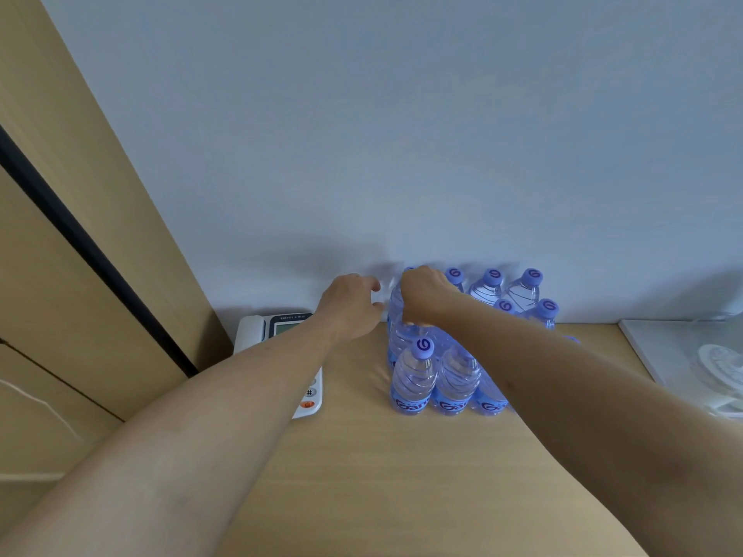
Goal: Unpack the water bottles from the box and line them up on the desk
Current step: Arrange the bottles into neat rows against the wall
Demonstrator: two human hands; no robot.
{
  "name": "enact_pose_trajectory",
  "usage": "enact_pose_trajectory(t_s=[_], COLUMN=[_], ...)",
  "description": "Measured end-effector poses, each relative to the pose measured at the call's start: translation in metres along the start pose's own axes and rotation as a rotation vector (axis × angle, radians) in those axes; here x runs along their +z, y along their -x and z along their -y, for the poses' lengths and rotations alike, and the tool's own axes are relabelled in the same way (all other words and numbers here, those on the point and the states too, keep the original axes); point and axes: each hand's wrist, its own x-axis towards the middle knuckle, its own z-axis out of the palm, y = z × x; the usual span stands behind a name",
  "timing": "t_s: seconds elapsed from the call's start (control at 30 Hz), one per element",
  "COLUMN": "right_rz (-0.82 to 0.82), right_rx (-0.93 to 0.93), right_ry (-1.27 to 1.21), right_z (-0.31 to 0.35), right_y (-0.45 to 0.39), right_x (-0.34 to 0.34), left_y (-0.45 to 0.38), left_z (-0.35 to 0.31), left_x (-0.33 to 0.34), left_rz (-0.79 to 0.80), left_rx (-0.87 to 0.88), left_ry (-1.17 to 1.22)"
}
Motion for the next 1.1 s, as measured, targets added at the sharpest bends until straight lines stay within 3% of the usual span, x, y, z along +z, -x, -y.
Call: enact_pose_trajectory(t_s=[0.23, 0.33, 0.43, 0.63, 1.1], right_rz=[0.052, -0.085, -0.165, 0.016, 0.019], right_rx=[-0.055, 0.017, 0.115, 0.081, 0.01], right_ry=[-0.065, -0.208, -0.157, -0.106, -0.134], right_z=[-0.014, -0.033, -0.051, -0.076, -0.085], right_y=[0.009, 0.015, 0.02, 0.023, 0.017], right_x=[-0.005, -0.011, -0.013, 0.005, 0.008], left_y=[-0.001, 0.001, 0.001, -0.007, -0.008], left_z=[-0.006, -0.016, -0.031, -0.059, -0.069], left_x=[-0.001, 0.0, -0.002, 0.005, 0.02], left_rz=[0.016, 0.026, 0.014, -0.042, -0.032], left_rx=[-0.012, 0.013, 0.046, 0.054, 0.015], left_ry=[-0.012, -0.005, 0.007, 0.037, 0.053])
